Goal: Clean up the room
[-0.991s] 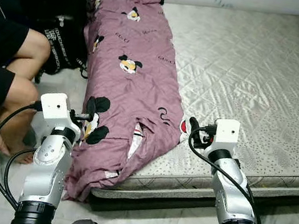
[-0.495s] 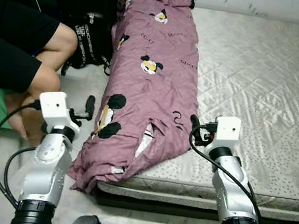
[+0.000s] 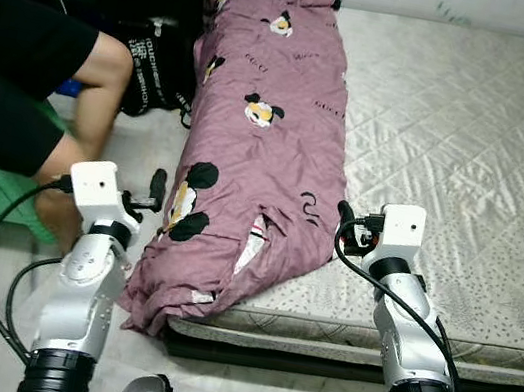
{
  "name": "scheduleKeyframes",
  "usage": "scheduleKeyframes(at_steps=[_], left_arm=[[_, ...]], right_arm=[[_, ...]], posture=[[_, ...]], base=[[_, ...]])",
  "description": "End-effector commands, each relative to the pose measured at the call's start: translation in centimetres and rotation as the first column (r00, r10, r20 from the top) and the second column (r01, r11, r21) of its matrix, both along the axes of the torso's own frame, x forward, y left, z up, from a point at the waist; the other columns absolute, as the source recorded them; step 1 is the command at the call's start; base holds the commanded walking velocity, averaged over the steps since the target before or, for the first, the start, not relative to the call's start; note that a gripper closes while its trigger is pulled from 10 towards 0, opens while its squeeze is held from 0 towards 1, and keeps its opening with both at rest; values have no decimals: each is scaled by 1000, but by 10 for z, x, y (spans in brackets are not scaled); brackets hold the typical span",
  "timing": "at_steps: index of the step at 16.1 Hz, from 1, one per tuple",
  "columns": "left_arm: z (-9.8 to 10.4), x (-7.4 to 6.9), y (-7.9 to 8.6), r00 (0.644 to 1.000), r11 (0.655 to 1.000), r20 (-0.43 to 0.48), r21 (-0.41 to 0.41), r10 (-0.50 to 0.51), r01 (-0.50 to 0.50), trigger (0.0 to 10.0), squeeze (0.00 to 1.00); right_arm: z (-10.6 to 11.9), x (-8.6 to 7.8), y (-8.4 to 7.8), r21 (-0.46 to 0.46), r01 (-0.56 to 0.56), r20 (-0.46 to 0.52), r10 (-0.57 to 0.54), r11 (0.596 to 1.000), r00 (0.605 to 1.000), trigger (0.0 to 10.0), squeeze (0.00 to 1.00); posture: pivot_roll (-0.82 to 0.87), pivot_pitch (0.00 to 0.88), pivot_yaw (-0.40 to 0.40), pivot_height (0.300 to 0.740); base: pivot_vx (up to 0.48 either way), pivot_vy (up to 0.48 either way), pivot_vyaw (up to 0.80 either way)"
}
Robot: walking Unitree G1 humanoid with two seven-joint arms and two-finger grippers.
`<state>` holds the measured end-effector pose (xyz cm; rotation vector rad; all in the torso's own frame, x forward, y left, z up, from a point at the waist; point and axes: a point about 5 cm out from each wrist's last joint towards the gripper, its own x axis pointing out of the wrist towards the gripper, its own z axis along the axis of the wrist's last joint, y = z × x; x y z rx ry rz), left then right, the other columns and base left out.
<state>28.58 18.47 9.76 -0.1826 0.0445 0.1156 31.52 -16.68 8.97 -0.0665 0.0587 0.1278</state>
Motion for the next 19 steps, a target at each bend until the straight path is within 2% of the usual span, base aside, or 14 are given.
scheduleKeyframes(at_steps=[1,4,6,7,8,9,11,13,15,19], left_arm=[[0,-6,6,1000,1000,-7,15,19,-19,10000,0],[-8,-14,13,999,999,-47,47,6,-3,10000,0],[-6,-14,15,1000,989,-14,146,-13,15,10000,0],[-5,-14,15,1000,986,-8,164,-25,26,10000,0],[-4,-18,15,999,974,10,222,-41,38,10000,0],[-1,-27,21,999,952,37,306,-36,23,10000,0],[3,-46,27,996,926,57,376,-64,37,10000,0],[-3,-64,35,998,922,32,384,-60,43,10000,0],[-5,-65,37,998,918,23,393,-55,42,10000,0],[-3,-59,26,994,909,26,408,-106,86,10000,0]], right_arm=[[0,1,-1,11,0,-9,0,1000,1000,10000,0],[-8,-7,0,83,58,-35,-55,995,998,10000,0],[-4,-13,4,102,60,-13,-59,993,998,10000,0],[-3,-14,3,108,65,-11,-64,992,998,10000,0],[-3,-16,0,110,72,-13,-71,991,997,10000,0],[-3,-24,-6,103,81,-18,-80,991,997,10000,0],[1,-40,-16,86,96,-10,-96,992,995,10000,0],[0,-65,-27,61,119,-24,-118,991,993,10000,0],[-5,-75,-32,57,143,-52,-140,988,989,10000,0],[1,-69,-26,63,136,-48,-133,989,990,10000,0]], posture=[[23,107,0,740],[26,138,15,740],[16,156,13,740],[15,162,10,740],[16,169,8,740],[20,177,7,740],[8,199,14,740],[4,198,19,740],[6,195,23,740],[4,216,33,740]], base=[[0,0,0],[0,0,0],[0,0,0],[0,0,0],[0,0,0],[0,0,0],[0,0,0],[0,0,0],[0,0,0],[0,0,0]])
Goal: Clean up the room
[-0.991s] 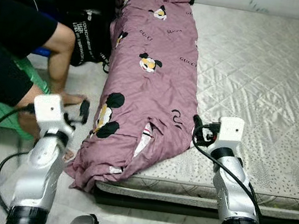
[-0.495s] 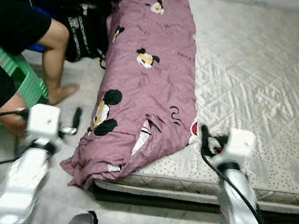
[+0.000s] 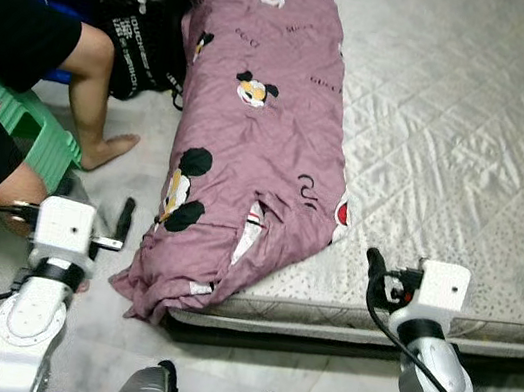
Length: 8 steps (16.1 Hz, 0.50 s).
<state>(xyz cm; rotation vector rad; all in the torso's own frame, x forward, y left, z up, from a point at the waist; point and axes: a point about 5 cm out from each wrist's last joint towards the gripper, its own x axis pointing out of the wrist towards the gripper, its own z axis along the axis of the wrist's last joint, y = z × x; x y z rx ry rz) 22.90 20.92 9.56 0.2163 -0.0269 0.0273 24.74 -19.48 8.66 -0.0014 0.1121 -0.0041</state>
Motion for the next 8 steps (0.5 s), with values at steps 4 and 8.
scheduleKeyframes(at_steps=[4,8], left_arm=[[1,2,3,1000,1000,-1,9,9,-9,10000,0],[5,12,-3,1000,1000,15,6,0,0,10000,0]], right_arm=[[6,2,3,5,-5,10,5,1000,1000,10000,0],[9,6,8,13,-28,19,28,1000,999,10000,0]], posture=[[4,202,27,740],[8,193,22,740]], base=[[0,0,0],[0,0,0]])
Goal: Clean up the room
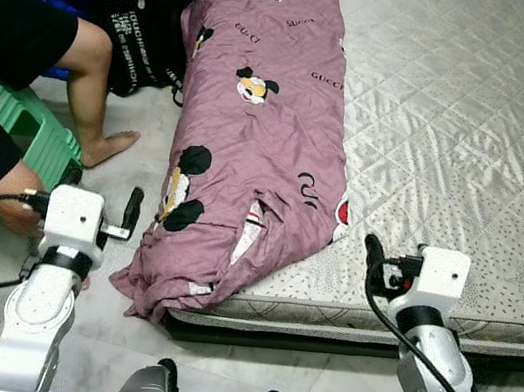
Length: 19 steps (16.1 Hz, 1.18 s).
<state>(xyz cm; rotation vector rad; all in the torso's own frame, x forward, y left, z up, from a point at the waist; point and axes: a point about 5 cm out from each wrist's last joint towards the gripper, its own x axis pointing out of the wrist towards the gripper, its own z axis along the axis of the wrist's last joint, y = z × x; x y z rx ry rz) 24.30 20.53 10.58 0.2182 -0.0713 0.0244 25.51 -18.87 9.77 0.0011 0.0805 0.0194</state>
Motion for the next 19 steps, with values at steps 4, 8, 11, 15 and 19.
scheduleKeyframes(at_steps=[4,8,11,15,19], left_arm=[[-6,8,2,999,999,-39,-34,17,-18,10000,0],[-6,5,2,998,997,-38,-53,53,-55,10000,0],[-9,-11,11,988,986,-34,-66,148,-150,10000,0],[-11,-24,14,977,974,-41,-77,208,-211,10000,0],[-12,-13,9,984,980,-45,-87,175,-178,10000,0]], right_arm=[[-2,3,7,7,-11,-10,11,1000,1000,10000,0],[-5,10,11,-1,-51,-27,51,999,998,10000,0],[-5,29,25,-10,-147,-39,147,989,988,10000,0],[-4,41,37,-16,-212,-39,211,977,977,10000,0],[-5,39,35,-22,-199,-32,198,980,980,10000,0]], posture=[[-2,181,43,740],[22,182,21,740],[85,191,-59,740],[101,197,-92,740],[67,196,-64,740]], base=[[0,0,0],[0,0,0],[0,0,0],[0,0,0],[0,0,0]])
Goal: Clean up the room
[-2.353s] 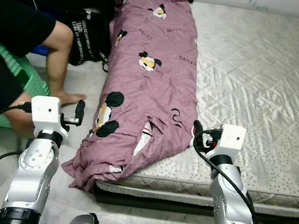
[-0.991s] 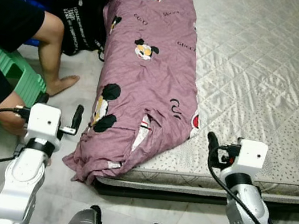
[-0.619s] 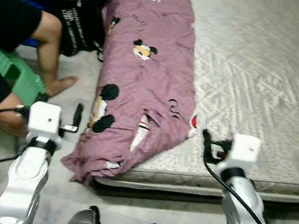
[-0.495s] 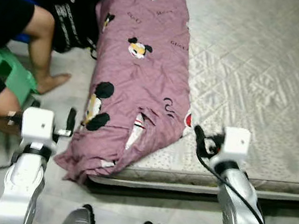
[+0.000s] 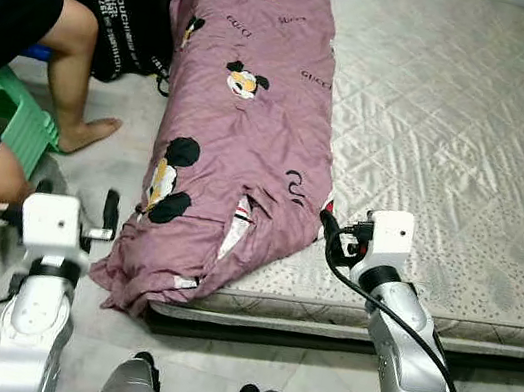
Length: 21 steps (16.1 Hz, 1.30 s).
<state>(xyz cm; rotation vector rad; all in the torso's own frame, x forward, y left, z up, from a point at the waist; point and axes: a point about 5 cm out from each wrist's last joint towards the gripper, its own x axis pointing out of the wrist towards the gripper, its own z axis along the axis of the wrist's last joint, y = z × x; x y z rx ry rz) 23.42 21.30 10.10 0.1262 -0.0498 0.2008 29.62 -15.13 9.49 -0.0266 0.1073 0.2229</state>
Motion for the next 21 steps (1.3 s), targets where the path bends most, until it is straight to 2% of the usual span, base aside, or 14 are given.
scheduleKeyframes(at_steps=[1,5,19,21], left_arm=[[-5,1,-1,999,1000,-33,2,-14,14,10000,0],[-3,7,-2,999,999,-31,0,-35,35,10000,0],[-1,14,-7,998,998,-24,-8,-55,55,10000,0],[-1,13,-7,999,999,-26,-5,-47,47,10000,0]], right_arm=[[-2,-3,-4,-3,19,2,-19,1000,1000,10000,0],[-4,-4,-6,12,41,3,-41,999,999,10000,0],[-6,-4,-2,26,31,9,-31,999,999,10000,0],[-6,-3,-1,27,28,7,-28,999,1000,10000,0]], posture=[[57,194,-48,740],[54,191,-31,736],[60,185,-25,601],[61,190,-25,596]], base=[[0,0,0],[0,0,0],[0,0,0],[0,0,0]])
